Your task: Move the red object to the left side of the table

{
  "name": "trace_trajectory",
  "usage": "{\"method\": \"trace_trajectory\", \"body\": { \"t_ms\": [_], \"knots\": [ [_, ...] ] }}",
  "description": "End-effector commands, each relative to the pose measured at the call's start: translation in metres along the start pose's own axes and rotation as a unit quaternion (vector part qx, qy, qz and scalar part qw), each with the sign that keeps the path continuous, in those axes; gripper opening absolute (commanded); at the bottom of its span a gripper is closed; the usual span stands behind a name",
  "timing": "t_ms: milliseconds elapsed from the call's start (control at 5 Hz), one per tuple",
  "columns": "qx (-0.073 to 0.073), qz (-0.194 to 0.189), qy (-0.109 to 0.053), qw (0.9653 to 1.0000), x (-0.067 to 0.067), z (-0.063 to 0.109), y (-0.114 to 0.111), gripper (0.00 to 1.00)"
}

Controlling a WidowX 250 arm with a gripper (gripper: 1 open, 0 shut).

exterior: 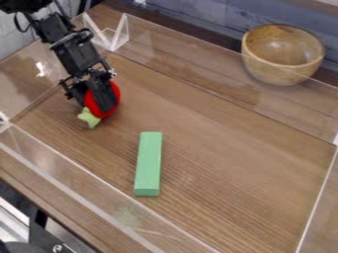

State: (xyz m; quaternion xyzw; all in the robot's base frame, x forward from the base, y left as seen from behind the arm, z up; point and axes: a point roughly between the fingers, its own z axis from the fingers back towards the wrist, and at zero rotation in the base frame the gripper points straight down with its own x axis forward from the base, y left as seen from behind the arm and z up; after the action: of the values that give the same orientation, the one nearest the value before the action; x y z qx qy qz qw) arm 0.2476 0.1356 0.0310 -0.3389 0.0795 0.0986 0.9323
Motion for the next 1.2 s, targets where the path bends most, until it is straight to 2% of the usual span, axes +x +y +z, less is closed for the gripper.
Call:
{"method": "trace_trajectory", "body": {
  "t_ms": [0, 400, 600, 1000],
  "knots": [
    [0.012, -0.005, -0.033, 0.9994, 0.001, 0.022, -0.008, 0.00],
    [0.005, 0.006, -0.039, 0.9992, 0.001, 0.025, -0.010, 0.00],
    [0.006, 0.007, -0.034, 0.9994, 0.000, 0.027, -0.014, 1.00],
    [0.009, 0.011, -0.025, 0.9996, 0.000, 0.034, -0.031, 1.00]
  ]
}}
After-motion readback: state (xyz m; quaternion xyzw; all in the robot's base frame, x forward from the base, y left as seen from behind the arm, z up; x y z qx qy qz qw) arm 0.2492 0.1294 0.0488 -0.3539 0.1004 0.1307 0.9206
